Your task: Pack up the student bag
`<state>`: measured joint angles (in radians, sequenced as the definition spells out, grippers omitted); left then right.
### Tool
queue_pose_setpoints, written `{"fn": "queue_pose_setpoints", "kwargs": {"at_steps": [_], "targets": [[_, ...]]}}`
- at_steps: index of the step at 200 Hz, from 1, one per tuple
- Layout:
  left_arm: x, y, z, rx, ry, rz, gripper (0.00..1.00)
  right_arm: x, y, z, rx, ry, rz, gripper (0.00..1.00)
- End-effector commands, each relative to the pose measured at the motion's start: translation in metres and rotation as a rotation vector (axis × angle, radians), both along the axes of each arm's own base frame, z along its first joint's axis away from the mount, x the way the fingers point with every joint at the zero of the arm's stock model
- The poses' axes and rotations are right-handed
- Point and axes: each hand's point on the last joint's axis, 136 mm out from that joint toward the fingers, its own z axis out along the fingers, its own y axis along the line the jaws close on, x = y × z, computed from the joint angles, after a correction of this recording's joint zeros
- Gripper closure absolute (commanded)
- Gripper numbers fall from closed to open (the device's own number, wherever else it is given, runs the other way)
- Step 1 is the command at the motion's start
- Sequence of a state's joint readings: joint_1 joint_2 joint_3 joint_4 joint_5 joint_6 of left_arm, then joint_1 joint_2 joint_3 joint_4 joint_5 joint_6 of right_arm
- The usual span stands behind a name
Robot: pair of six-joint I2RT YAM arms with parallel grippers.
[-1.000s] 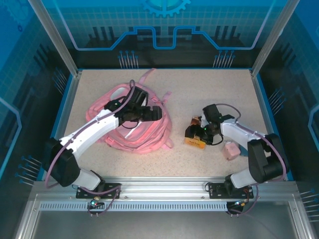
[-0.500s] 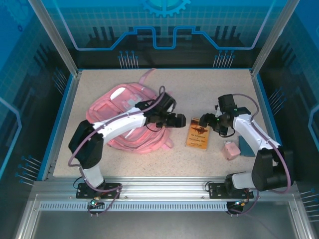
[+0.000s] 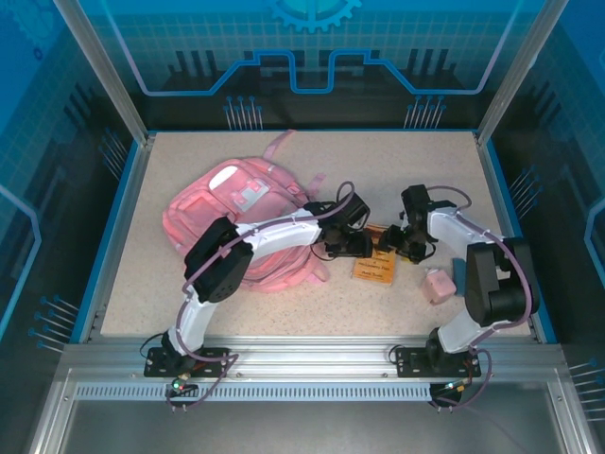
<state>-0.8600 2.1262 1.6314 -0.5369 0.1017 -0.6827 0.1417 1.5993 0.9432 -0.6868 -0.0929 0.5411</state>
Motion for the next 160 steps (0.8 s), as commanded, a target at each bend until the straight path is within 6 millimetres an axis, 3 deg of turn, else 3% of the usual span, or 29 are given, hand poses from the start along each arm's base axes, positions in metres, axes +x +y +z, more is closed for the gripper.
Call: {"fn": "queue_pose_setpoints", "kwargs": {"at_steps": [1, 50, 89, 160], "targets": [[-0.002, 0.005, -0.015, 0.075, 0.020, 0.015, 0.44, 0.000, 0.005, -0.003, -0.009, 0.009, 0.021, 0.38], [-0.007, 0.011, -0.034, 0.173, 0.019, 0.004, 0.57, -0.003, 0.016, -0.005, 0.004, 0.024, 0.037, 0.45], [-0.017, 0.017, -0.054, 0.226, 0.060, -0.001, 0.62, 0.000, 0.023, 0.007, 0.029, 0.001, 0.041, 0.50], [-0.021, 0.018, -0.058, 0.225, 0.078, -0.002, 0.66, 0.002, 0.028, 0.030, 0.069, -0.053, 0.036, 0.75]]}}
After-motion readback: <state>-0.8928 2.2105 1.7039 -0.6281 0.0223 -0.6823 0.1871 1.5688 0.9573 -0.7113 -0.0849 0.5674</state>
